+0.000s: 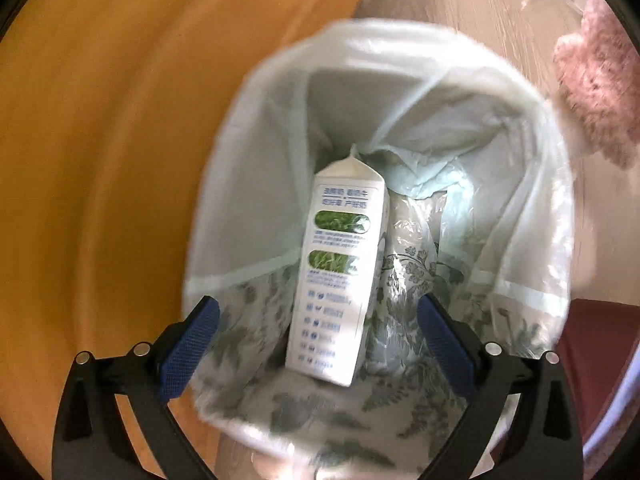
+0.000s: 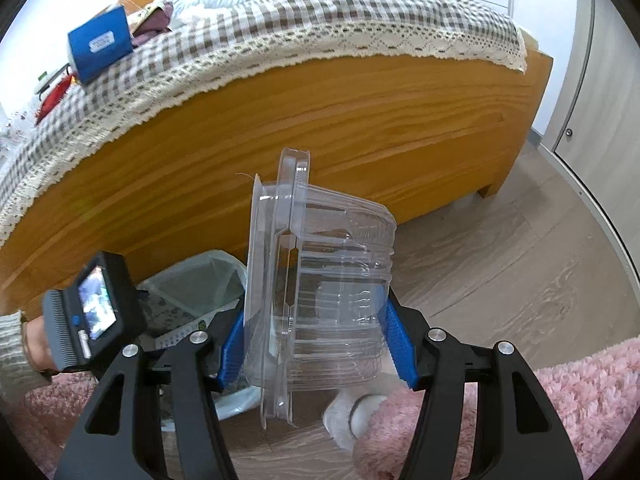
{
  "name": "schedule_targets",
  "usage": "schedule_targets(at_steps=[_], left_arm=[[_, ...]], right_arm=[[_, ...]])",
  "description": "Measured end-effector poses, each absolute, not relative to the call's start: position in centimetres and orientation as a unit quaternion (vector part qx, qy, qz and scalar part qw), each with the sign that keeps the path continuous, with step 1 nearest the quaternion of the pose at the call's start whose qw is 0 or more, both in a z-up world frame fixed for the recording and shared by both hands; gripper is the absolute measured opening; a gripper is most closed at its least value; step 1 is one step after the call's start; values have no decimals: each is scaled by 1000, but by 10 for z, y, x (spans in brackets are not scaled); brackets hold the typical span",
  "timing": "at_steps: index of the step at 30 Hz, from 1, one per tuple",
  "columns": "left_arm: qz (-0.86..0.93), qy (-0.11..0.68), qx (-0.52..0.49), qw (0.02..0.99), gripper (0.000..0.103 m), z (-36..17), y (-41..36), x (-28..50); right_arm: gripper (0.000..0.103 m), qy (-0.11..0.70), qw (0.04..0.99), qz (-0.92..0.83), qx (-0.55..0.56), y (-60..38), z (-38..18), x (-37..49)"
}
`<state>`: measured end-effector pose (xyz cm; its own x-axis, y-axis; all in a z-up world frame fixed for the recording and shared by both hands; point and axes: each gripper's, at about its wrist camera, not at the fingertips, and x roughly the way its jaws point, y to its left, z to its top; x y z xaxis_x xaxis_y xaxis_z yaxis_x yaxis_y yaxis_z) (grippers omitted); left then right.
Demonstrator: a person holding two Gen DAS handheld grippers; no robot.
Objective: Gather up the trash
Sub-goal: 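Withdraw the left gripper from the bin while the right holds the clamshell box, then lower the clear clamshell box into the lined bin with the right gripper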
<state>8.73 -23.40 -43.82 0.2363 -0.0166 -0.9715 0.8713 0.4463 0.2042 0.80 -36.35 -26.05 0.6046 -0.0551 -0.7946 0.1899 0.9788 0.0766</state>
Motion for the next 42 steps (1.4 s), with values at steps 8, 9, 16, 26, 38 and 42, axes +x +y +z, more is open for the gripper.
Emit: schedule_targets(at_steps=[8, 9, 16, 26, 38, 42], left_arm=[[-300, 501, 342, 737, 96, -333, -204, 66], [-294, 500, 334, 743, 96, -321, -199, 62], [-249, 501, 252, 790, 96, -283, -168, 41], [-184, 446, 151, 863, 96, -243, -115, 21], [-163, 466, 97, 865, 96, -241, -86, 32], [-174, 481, 63, 857, 96, -248, -74, 32]], right_arm=[[58, 423, 901, -44, 84, -353, -248, -1], [58, 421, 903, -41, 83, -351, -247, -2], [58, 407, 911, -17, 61, -331, -241, -12], [58, 401, 916, 7, 14, -307, -242, -16], [58, 406, 910, 60, -64, -252, -245, -10], [58, 413, 904, 78, -78, -237, -249, -6]])
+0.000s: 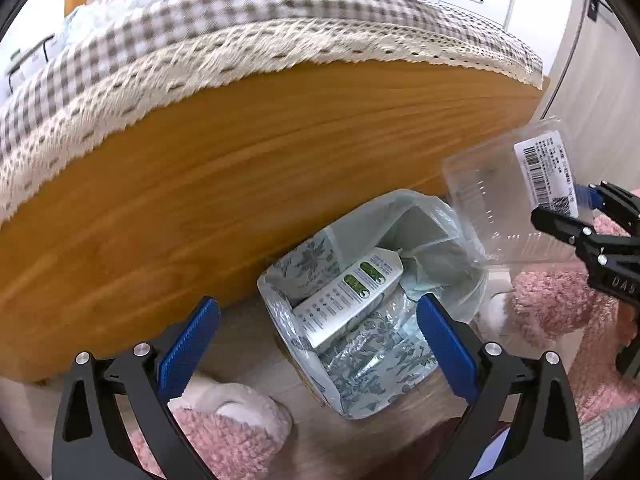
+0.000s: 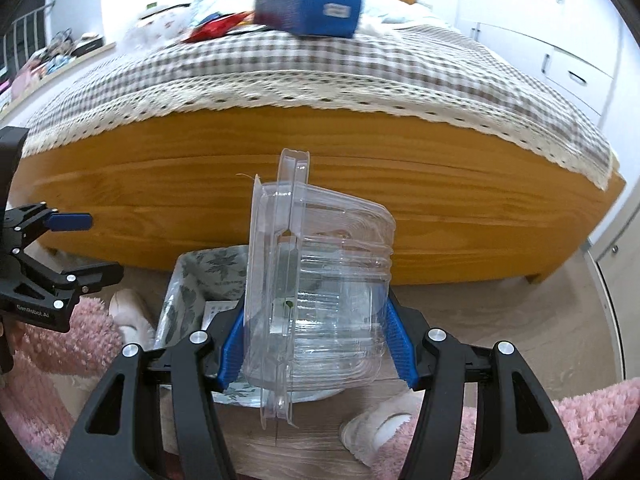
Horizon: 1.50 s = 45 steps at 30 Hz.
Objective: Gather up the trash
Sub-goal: 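Lower the clear clamshell box into the lined bin with the right gripper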
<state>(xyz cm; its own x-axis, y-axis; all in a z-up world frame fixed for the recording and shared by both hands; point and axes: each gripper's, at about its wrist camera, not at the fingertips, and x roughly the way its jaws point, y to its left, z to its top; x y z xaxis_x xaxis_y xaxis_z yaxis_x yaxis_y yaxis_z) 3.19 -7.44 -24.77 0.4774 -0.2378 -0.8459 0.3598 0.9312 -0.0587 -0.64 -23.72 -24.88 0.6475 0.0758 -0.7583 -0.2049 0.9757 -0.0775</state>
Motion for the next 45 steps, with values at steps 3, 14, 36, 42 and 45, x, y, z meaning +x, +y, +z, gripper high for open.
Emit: schedule_targets(at_steps=[3, 14, 36, 42, 45], left_arm=[[-171, 483, 64, 856, 96, -253, -70, 30], [-164, 500, 29, 850, 96, -257, -47, 34], [-111, 575, -8, 810, 96, -295, -17, 51], [-91, 584, -13, 806, 96, -301, -8, 53], [-85, 589, -14, 803, 96, -303, -7, 56]], right_arm=[[58, 421, 897, 95, -96, -224, -254, -3], [58, 452, 852, 190, -186, -176, -285, 10], [58, 453, 760, 320, -338, -144, -315, 20], [58, 463, 735, 336, -364, -140, -330, 22], [58, 465, 718, 353, -379, -135, -338, 19]])
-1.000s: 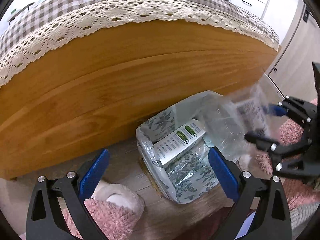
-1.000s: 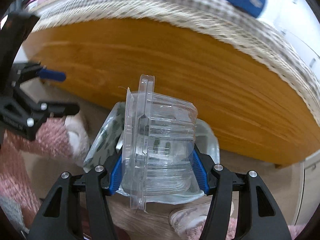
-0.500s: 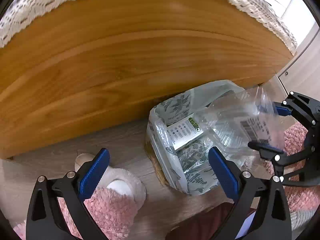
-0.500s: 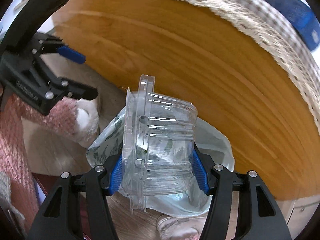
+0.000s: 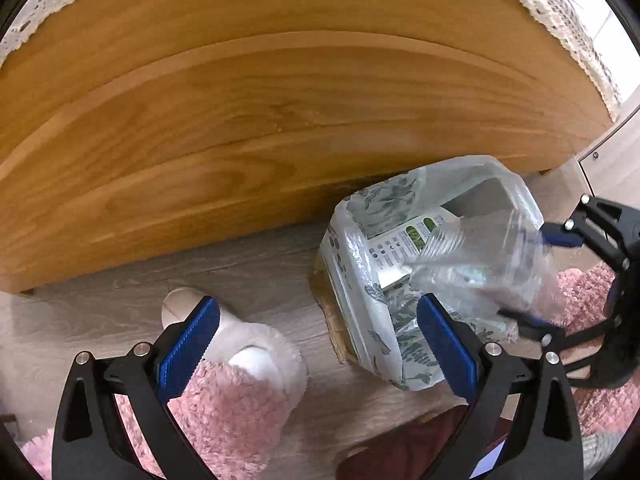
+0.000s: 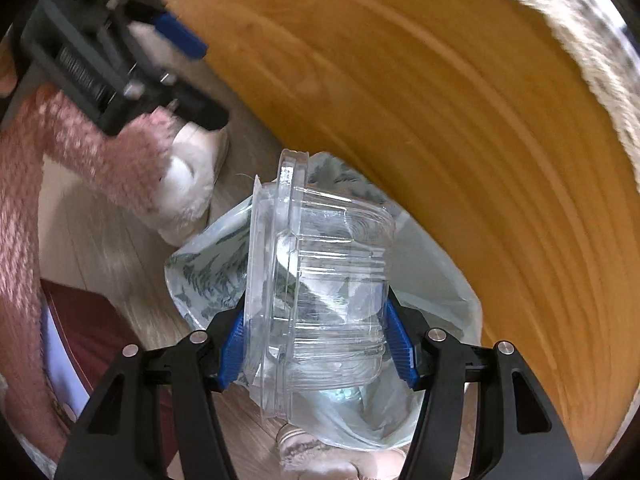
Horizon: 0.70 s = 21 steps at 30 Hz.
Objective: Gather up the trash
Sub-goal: 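Lower the clear clamshell box into the lined bin with the right gripper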
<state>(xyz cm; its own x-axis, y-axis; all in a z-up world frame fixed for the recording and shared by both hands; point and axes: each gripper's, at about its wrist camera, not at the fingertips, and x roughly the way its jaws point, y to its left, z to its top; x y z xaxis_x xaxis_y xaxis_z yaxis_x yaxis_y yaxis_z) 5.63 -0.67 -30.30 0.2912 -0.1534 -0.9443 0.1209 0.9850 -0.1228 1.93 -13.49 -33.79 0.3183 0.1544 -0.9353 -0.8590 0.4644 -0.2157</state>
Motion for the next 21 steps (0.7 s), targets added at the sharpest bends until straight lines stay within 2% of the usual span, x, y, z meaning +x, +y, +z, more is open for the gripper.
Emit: schedule_targets(at_steps=[13, 21], left_arm=[[-76, 616, -36, 783, 96, -318, 0, 66], [-67, 630, -61, 772, 96, -326, 9, 71]], right_arm=[[58, 473, 583, 439, -493, -108, -383, 22], [58, 445, 522, 476, -550, -97, -422, 19]])
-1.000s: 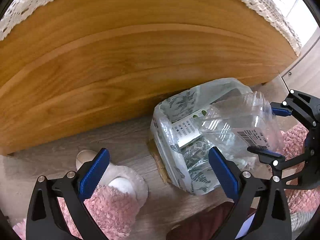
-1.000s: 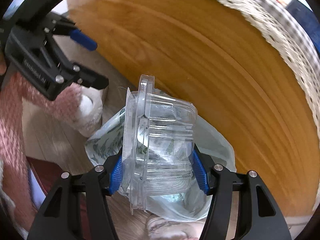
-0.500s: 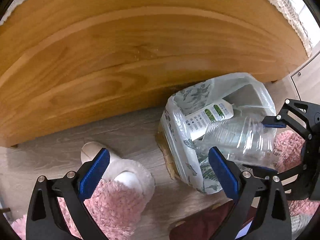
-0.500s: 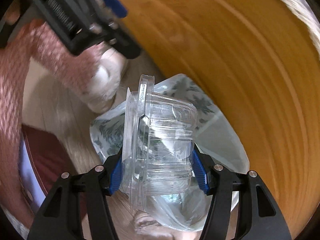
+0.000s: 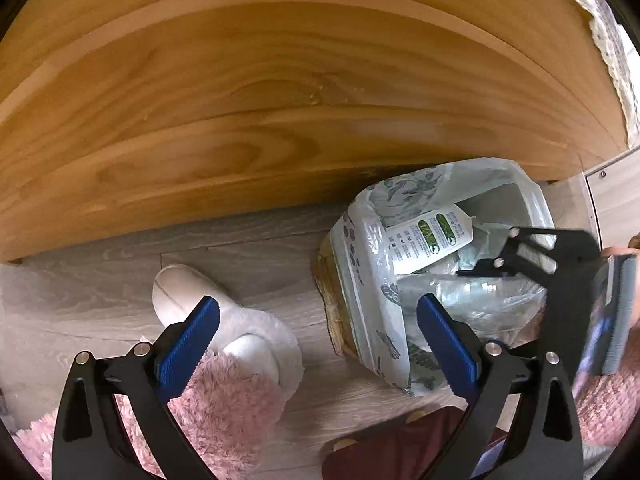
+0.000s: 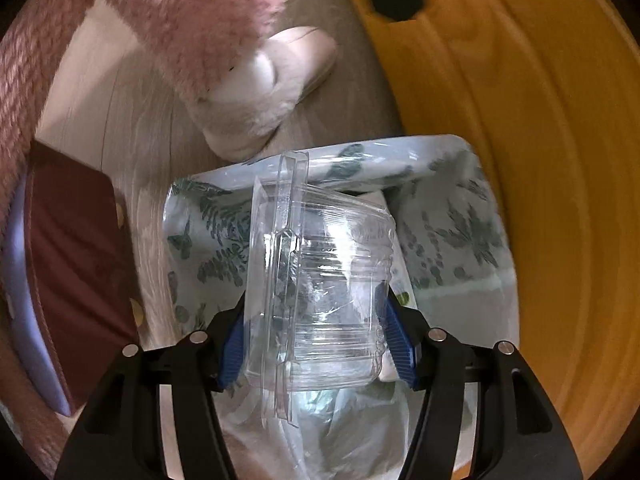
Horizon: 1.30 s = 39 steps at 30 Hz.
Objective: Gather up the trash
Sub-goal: 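Lower the clear clamshell box into the lined bin with the right gripper, then open the right gripper to release the clamshell box into the bin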
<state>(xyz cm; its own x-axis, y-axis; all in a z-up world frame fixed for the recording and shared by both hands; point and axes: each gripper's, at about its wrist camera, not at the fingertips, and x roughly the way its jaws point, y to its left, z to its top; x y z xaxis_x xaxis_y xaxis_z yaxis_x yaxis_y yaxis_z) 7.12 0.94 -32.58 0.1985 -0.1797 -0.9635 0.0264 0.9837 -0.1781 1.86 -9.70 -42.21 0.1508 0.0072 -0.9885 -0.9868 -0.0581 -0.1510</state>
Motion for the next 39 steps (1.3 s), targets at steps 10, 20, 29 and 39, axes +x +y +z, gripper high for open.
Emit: schedule_targets(at_steps=[10, 20, 29, 39], left_arm=[[-59, 643, -93, 758, 96, -334, 21, 75], [-56, 658, -96, 745, 96, -344, 21, 85], [-63, 668, -92, 736, 96, -349, 18, 89], [-66, 667, -87, 737, 96, -348, 15, 86]], right_arm=[[58, 416, 466, 524, -579, -107, -450, 15], [58, 408, 445, 548, -579, -105, -477, 18], [59, 447, 450, 546, -547, -106, -494, 35], [63, 465, 466, 529, -535, -108, -476, 47]])
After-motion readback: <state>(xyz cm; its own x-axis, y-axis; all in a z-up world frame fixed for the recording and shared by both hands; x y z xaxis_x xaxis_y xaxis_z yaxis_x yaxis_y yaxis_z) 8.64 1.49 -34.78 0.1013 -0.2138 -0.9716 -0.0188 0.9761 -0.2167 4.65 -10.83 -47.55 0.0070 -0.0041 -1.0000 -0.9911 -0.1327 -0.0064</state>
